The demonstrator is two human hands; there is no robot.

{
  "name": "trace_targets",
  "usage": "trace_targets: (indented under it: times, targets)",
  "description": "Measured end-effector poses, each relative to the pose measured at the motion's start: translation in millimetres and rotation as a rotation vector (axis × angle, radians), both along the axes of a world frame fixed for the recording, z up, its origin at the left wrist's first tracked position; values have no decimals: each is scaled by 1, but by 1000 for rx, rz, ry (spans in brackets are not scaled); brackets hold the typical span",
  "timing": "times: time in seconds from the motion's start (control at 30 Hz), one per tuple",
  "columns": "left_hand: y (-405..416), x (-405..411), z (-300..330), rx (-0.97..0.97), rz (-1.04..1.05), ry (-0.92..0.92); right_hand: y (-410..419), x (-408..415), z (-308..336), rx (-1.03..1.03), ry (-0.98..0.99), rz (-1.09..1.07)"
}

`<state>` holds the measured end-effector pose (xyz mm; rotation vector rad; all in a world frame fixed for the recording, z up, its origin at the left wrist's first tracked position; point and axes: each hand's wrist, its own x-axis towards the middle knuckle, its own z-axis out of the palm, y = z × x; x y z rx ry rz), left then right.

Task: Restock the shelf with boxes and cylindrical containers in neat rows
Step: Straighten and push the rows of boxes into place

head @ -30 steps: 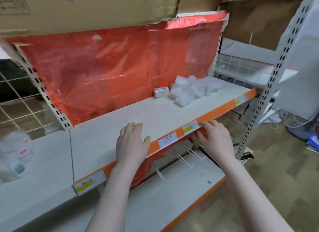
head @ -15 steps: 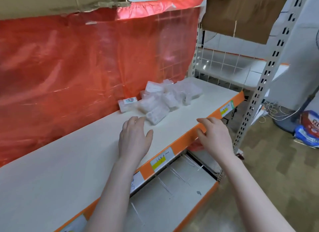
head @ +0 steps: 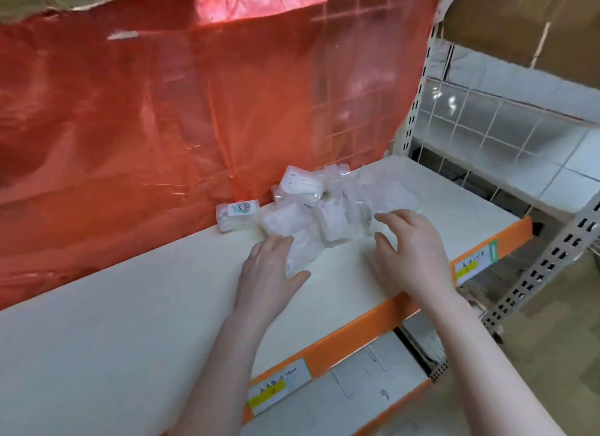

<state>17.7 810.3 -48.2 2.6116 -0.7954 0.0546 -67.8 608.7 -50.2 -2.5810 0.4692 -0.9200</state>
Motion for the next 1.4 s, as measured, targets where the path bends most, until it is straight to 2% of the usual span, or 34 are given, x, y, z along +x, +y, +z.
trace_targets:
  times: [0.3,0.5,0.7,0.93,1.27,1.4]
  targets:
    - [-24,-3,-11,-59,217,-36,-44,35,-1,-53,-53,248]
    - [-25,-5,-10,-146,291,-67,-53,43,-5,-36,-36,313]
    - [-16,-11,6,-239,327,-6,-46,51,-3,-15,-34,336]
    - [4,-10,13,-252,334,67,-26,61,3,-41,-30,305]
    - [8,-4,6,-124,244,-1,13,77,6,-135,199,123]
    - [8,1,1,-53,171,-6,20,78,3,-82,269,93]
